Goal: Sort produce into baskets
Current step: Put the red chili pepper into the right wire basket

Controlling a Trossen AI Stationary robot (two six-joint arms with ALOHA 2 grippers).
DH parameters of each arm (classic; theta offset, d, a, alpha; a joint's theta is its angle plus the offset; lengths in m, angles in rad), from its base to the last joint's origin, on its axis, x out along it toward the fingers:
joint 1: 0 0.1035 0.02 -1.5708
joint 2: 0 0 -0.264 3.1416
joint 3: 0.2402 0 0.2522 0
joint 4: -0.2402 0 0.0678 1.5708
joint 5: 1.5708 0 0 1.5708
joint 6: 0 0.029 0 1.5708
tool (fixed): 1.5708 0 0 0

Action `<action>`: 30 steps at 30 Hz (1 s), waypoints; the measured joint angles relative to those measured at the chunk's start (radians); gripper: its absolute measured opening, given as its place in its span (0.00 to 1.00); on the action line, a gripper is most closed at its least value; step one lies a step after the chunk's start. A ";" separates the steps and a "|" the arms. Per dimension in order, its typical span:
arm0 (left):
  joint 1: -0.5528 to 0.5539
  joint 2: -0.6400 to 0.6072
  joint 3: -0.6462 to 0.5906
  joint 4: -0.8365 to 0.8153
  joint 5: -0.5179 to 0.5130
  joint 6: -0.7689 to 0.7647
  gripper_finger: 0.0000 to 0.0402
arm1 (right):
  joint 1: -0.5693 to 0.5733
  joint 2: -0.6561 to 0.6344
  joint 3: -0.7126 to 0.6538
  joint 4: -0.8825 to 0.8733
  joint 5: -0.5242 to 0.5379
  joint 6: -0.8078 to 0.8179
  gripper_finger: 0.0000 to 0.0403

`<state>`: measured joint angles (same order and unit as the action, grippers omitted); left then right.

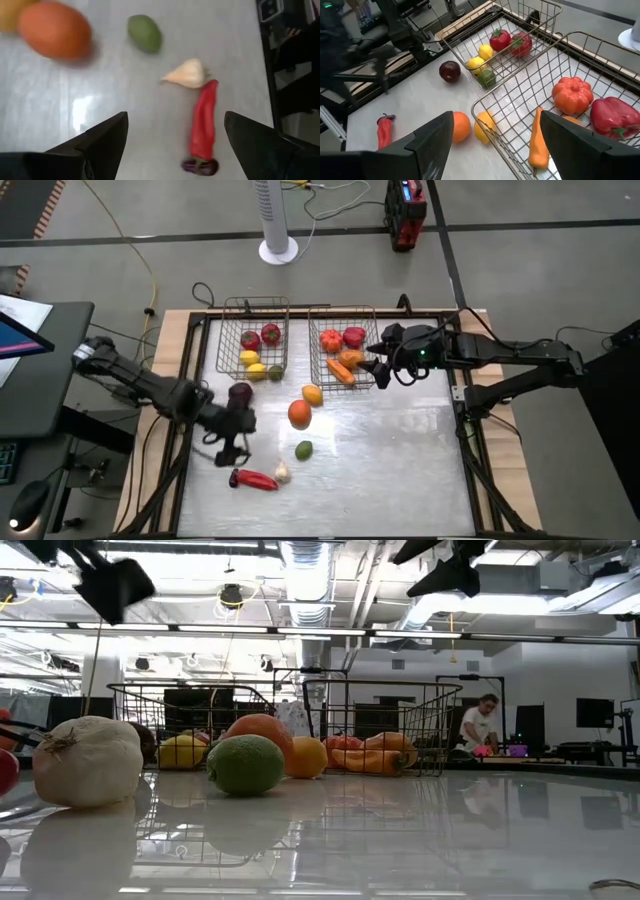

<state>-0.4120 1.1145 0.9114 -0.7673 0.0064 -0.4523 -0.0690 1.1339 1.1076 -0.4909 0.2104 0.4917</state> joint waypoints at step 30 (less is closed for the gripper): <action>-0.288 0.603 0.060 0.125 -0.030 -0.183 0.72 | 0.008 0.000 0.000 -0.057 -0.046 -0.057 0.80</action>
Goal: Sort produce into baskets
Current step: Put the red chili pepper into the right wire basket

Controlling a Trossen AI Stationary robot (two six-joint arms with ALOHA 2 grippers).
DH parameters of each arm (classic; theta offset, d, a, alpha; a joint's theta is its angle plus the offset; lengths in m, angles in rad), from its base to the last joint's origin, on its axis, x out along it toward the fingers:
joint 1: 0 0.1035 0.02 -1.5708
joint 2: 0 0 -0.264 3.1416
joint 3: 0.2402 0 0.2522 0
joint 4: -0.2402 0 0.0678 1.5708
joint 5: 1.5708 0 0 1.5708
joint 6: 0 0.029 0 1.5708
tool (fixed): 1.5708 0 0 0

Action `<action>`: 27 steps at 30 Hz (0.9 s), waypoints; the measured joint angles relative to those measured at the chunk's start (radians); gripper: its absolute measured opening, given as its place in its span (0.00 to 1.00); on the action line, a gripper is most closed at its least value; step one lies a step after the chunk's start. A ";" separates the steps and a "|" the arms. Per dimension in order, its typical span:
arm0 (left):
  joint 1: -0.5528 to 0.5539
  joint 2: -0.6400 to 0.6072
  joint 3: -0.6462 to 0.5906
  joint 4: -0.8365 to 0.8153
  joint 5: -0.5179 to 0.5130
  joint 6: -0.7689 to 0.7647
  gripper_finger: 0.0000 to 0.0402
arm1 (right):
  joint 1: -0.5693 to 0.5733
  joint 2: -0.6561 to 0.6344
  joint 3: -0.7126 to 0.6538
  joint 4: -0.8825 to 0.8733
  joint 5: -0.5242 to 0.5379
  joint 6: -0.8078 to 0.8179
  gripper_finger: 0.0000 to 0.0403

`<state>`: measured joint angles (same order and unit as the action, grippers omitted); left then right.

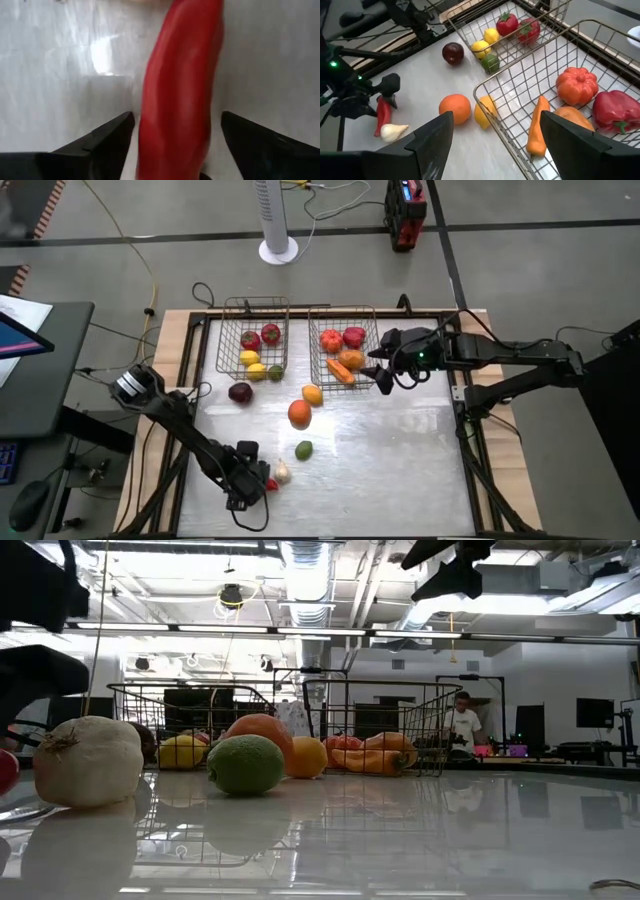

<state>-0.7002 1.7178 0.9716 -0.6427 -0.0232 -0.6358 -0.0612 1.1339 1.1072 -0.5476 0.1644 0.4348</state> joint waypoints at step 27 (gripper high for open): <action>0.526 -0.234 0.138 -0.210 -0.250 0.235 0.43 | 0.002 -0.002 0.000 0.001 -0.035 0.029 0.80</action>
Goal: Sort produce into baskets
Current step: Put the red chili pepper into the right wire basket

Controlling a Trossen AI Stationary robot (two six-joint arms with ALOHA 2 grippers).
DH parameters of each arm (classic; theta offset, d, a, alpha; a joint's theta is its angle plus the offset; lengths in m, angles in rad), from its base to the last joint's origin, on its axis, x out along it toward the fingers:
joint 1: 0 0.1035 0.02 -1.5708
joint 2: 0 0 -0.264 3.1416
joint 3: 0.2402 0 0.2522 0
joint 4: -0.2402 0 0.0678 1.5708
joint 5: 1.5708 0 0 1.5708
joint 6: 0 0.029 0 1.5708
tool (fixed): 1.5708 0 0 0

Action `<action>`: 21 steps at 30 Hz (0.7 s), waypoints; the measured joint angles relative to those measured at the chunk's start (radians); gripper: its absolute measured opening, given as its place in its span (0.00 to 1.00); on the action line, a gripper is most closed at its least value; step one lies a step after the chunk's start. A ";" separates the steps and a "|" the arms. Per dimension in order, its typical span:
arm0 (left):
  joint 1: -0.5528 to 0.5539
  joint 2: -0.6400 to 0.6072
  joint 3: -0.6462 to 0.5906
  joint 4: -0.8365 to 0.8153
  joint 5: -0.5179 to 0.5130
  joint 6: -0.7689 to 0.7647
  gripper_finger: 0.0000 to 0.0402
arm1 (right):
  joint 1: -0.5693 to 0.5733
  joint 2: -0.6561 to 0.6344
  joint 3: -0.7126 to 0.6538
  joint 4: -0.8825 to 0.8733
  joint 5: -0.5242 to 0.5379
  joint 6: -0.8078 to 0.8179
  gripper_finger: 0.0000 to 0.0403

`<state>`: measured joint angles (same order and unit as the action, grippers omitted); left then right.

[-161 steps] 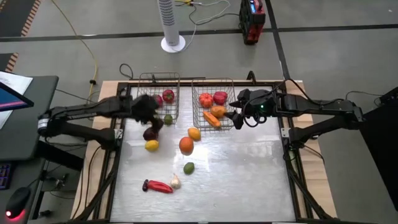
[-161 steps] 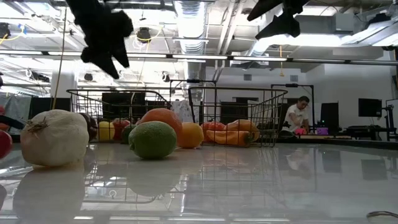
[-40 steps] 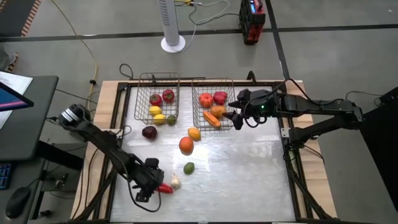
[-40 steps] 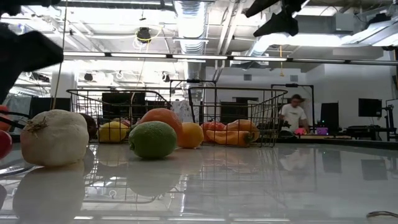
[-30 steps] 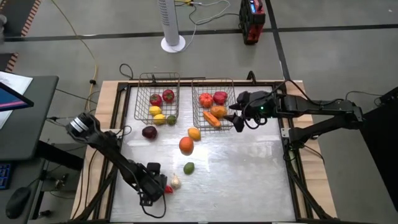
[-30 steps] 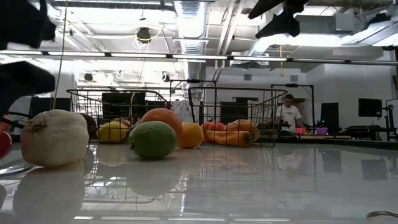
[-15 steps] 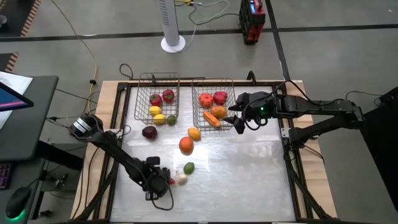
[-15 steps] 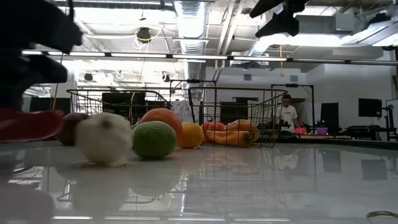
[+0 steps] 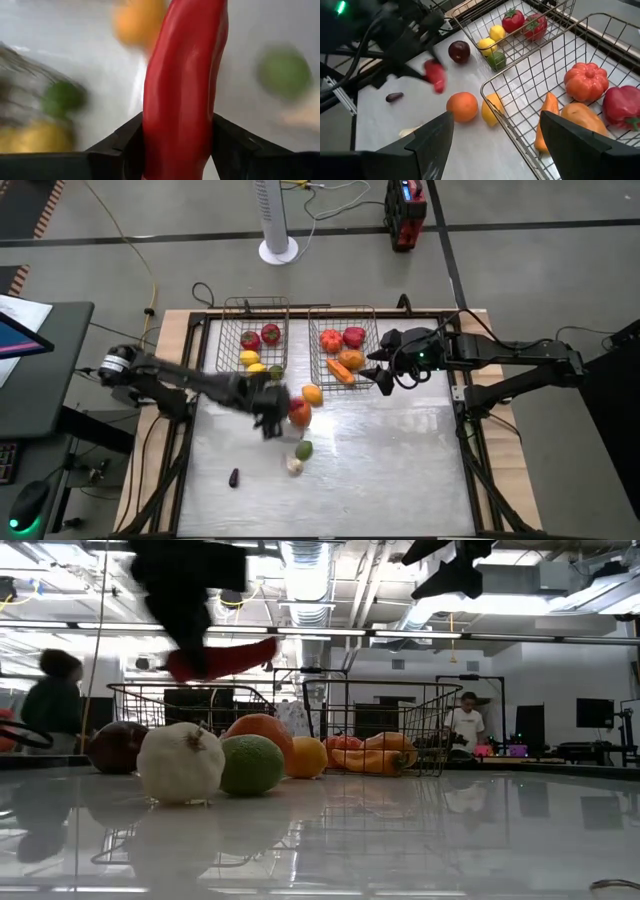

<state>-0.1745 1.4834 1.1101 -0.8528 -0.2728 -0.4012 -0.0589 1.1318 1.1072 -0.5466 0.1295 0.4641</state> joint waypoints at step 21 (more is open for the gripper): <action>0.524 0.548 0.811 0.054 0.273 0.359 0.49 | 0.034 -0.067 0.000 -0.078 0.129 0.241 0.80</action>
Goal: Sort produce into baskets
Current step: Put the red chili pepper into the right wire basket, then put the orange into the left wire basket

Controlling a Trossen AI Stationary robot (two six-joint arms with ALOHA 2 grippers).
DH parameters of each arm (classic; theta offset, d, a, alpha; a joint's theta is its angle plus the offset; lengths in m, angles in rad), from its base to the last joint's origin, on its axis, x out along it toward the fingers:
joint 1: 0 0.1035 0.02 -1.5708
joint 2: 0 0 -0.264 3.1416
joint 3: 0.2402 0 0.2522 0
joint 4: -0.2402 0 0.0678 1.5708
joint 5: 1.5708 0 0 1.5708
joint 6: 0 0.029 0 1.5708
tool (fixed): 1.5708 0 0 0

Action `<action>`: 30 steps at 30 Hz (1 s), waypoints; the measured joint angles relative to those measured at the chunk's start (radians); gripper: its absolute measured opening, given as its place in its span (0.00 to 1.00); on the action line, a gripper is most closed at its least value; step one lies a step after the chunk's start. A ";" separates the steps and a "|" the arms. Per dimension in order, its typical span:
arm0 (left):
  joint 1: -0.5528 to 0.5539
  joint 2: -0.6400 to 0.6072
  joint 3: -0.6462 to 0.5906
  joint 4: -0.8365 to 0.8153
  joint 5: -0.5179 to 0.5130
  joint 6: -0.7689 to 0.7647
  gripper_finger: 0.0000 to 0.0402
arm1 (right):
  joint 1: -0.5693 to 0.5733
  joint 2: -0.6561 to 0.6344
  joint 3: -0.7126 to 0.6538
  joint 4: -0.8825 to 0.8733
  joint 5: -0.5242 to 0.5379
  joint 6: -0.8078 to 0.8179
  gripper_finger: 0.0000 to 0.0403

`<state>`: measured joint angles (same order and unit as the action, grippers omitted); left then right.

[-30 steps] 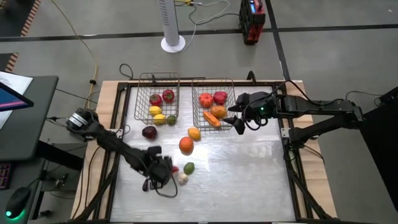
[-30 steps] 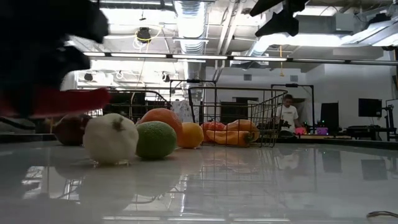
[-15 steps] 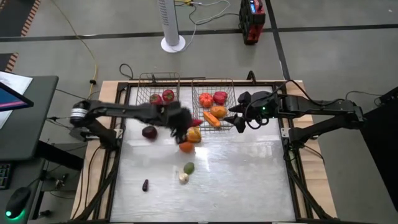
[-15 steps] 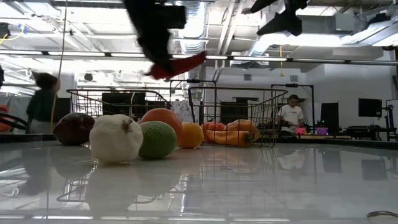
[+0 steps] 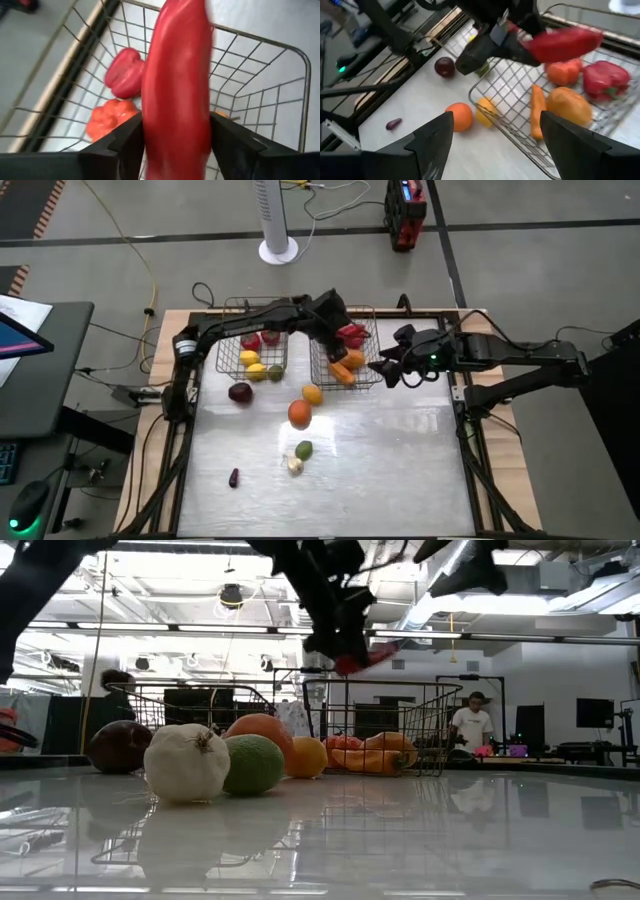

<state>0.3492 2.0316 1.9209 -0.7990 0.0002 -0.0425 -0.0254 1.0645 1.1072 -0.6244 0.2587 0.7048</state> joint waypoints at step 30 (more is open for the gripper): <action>-0.246 -0.089 -0.053 -0.110 0.047 0.007 0.65 | -0.016 -0.282 -0.301 0.189 -0.149 -0.020 0.75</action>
<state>0.1035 1.9422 1.8676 -0.9092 0.0471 -0.0351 -0.0414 0.7821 0.8062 -0.4349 0.1101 0.6846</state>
